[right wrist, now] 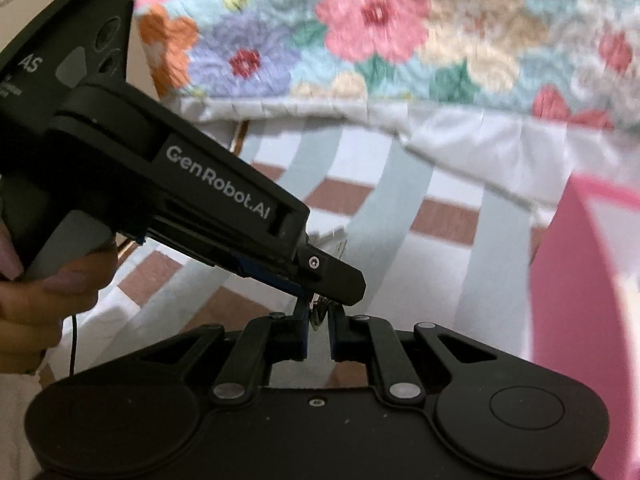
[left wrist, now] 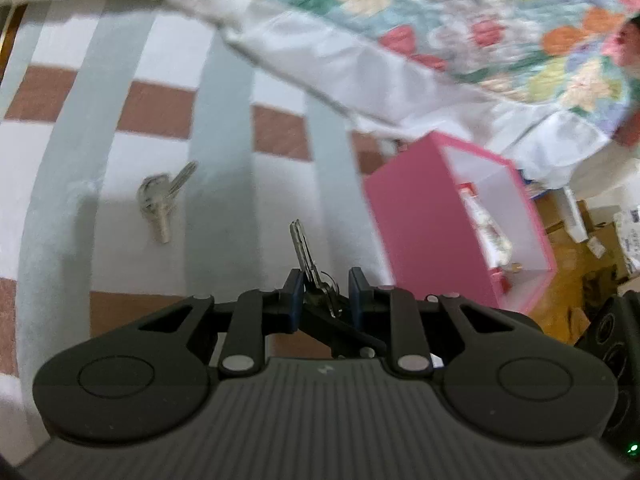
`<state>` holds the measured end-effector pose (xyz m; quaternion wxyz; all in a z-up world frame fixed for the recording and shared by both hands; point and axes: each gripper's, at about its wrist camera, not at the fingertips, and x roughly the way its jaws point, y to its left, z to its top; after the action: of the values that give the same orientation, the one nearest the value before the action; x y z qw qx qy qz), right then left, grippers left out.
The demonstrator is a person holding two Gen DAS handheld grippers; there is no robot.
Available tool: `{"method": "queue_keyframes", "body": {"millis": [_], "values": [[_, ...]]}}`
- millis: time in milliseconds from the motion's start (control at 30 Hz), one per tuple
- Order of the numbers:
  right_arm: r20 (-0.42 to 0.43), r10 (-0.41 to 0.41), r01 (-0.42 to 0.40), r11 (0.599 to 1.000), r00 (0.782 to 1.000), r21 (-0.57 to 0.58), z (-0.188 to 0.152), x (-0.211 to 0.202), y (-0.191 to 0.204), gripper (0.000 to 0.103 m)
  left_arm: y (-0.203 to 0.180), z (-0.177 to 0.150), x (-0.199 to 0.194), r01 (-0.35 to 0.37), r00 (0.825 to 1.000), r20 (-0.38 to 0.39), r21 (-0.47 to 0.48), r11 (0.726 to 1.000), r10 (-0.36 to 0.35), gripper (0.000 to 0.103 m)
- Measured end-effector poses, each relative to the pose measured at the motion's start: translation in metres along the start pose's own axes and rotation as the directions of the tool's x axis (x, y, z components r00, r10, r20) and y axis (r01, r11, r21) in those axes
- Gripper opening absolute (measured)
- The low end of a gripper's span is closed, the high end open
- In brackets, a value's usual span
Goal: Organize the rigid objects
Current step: 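Carry the key into the pink box and open the left gripper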
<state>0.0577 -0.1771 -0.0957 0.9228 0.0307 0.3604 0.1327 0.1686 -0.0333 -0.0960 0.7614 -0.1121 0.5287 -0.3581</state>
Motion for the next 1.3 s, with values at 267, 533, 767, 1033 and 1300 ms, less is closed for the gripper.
{"method": "queue_keyframes", "body": {"millis": [267, 533, 767, 1033, 1300], "values": [[0.089, -0.059, 0.06, 0.998, 0.994, -0.015, 0.012, -0.059, -0.004, 0.013, -0.066, -0.002, -0.028, 0.017, 0.998, 0.064, 0.146, 0.989, -0.026, 0.022], [0.089, -0.113, 0.105, 0.99, 0.99, 0.094, 0.025, -0.1, -0.032, 0.013, -0.122, 0.015, -0.029, 0.074, 0.997, 0.018, 0.248, 0.966, -0.081, 0.022], [0.086, -0.19, 0.176, 0.973, 0.978, 0.148, 0.025, -0.106, -0.065, 0.013, -0.161, 0.038, 0.004, 0.081, 0.997, -0.03, 0.282, 0.956, -0.076, 0.022], [-0.004, -0.215, 0.204, 0.917, 0.977, 0.343, 0.025, -0.072, -0.136, 0.013, -0.177, 0.082, 0.095, 0.068, 0.986, -0.164, 0.21, 0.975, -0.033, 0.022], [-0.073, -0.172, 0.187, 0.871, 0.982, 0.454, 0.026, -0.042, -0.187, 0.015, -0.174, 0.101, 0.146, 0.026, 0.984, -0.177, 0.132, 0.991, -0.002, 0.024]]}}
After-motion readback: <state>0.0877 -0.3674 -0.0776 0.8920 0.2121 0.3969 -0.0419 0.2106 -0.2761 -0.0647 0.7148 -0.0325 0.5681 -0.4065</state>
